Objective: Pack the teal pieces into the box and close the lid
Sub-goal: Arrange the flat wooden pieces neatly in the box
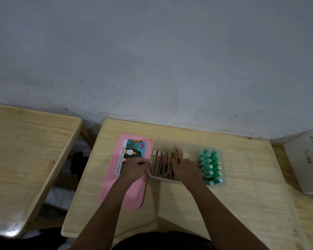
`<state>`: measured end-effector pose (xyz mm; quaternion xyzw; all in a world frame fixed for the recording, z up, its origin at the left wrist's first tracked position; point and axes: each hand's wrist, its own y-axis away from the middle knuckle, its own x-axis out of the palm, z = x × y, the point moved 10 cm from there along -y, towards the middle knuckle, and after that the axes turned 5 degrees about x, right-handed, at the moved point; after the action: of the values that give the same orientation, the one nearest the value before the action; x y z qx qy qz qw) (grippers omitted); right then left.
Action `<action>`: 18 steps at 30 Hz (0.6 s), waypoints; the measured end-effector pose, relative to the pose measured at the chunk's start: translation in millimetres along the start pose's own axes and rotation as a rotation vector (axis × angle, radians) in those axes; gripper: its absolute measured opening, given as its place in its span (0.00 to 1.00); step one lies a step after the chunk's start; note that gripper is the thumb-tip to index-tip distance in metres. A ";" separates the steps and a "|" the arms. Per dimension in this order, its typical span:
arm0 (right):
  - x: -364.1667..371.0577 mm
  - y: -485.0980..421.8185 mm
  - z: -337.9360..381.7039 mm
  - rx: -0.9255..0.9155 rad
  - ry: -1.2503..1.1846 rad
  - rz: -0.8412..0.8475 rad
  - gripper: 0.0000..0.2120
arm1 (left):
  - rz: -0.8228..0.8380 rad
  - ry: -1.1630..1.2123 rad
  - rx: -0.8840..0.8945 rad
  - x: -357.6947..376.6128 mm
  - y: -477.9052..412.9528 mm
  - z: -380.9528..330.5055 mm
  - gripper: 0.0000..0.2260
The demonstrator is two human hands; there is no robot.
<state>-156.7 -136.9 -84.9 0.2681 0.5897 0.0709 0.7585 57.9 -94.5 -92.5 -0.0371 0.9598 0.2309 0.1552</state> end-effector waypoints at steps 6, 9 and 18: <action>-26.8 11.0 14.8 -0.086 0.103 -0.216 0.25 | 0.000 0.000 0.001 -0.4 0.0 1.3 0.11; -24.9 13.0 54.9 -0.299 0.040 -0.187 0.15 | -0.001 -0.016 0.008 0.2 0.6 -0.7 0.11; 6.8 -7.9 105.6 -0.370 0.168 -0.048 0.12 | 0.009 -0.043 0.048 1.2 1.6 -7.7 0.10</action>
<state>-57.9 -174.9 -77.6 0.1033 0.6340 0.1822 0.7444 54.4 -96.5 -85.6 -0.0243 0.9617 0.2093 0.1755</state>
